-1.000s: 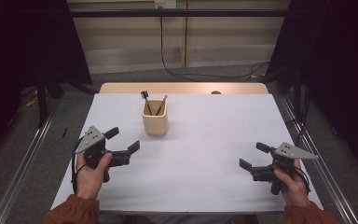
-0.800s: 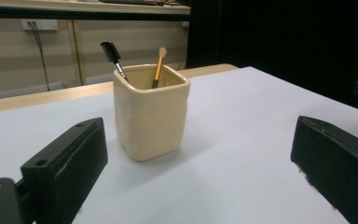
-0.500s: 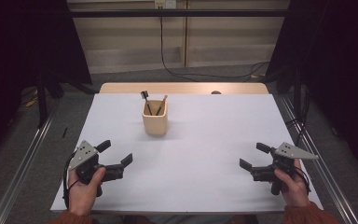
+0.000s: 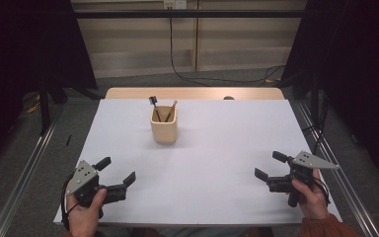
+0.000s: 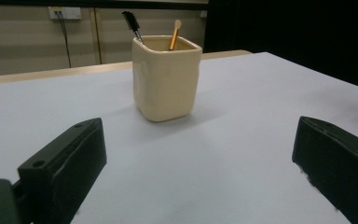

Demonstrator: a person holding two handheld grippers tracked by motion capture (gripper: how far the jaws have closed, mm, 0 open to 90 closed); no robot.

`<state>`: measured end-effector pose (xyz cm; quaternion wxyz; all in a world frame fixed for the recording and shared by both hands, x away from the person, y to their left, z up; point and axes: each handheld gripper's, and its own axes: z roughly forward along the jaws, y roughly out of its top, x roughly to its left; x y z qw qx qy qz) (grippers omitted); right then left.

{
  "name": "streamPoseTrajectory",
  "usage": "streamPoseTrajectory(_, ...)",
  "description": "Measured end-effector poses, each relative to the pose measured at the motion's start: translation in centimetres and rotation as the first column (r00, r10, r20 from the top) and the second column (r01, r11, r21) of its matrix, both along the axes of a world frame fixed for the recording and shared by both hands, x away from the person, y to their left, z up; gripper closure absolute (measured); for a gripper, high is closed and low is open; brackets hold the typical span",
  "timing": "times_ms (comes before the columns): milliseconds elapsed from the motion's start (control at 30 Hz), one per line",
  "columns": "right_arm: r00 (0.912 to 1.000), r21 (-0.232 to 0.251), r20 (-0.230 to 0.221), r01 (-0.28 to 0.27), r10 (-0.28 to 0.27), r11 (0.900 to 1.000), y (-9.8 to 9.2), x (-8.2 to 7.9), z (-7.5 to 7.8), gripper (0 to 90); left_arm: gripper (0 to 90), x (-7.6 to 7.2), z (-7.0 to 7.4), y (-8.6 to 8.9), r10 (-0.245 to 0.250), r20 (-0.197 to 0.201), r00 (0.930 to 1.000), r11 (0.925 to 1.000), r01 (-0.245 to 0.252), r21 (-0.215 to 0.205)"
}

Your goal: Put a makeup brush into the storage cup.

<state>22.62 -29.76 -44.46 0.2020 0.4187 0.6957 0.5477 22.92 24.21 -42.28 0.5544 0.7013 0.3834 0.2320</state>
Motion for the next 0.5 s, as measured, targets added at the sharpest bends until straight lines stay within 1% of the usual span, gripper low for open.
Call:
streamPoseTrajectory(33,1.0,-0.003,-0.001,-0.001,0.001,1.0,0.02,-0.01,-0.02,0.1,2.8,0.0,-0.15,0.13,0.009,-0.003,1.0,1.0,-0.009,0.0)
streamPoseTrajectory(100,1.0,-0.003,-0.001,-0.002,0.002,1.0,0.09,-0.04,0.01,0.1,2.8,-0.03,-0.45,0.3,0.012,-0.004,0.9999,0.9999,-0.012,-0.006)
streamPoseTrajectory(200,1.0,-0.008,0.001,-0.004,0.004,1.0,0.09,-0.08,0.0,0.1,2.8,-0.06,-0.61,0.29,0.004,-0.014,0.9999,1.0,-0.004,0.001)
streamPoseTrajectory(267,1.0,-0.005,0.001,-0.002,0.002,1.0,0.03,-0.1,0.01,0.1,2.8,-0.06,-0.67,0.11,0.003,-0.014,0.9999,1.0,-0.003,-0.008)
streamPoseTrajectory(300,1.0,-0.006,-0.001,-0.001,0.001,1.0,0.01,-0.11,0.01,0.1,2.8,-0.01,-0.69,0.1,-0.002,-0.017,0.9998,1.0,0.002,0.002)
streamPoseTrajectory(333,1.0,-0.008,0.001,-0.001,0.001,1.0,-0.01,-0.1,-0.01,0.1,2.8,0.04,-0.78,0.01,-0.006,-0.021,0.9998,1.0,0.005,-0.003)
streamPoseTrajectory(400,1.0,-0.01,0.0,-0.001,0.001,1.0,0.0,-0.09,-0.05,0.1,2.8,0.12,-0.86,-0.03,-0.01,-0.028,0.9996,0.9999,0.011,0.008)
streamPoseTrajectory(500,1.0,-0.015,0.0,-0.003,0.003,1.0,0.06,-0.03,-0.09,0.1,2.8,0.15,-0.92,-0.03,-0.012,-0.028,0.9995,0.9999,0.012,0.008)
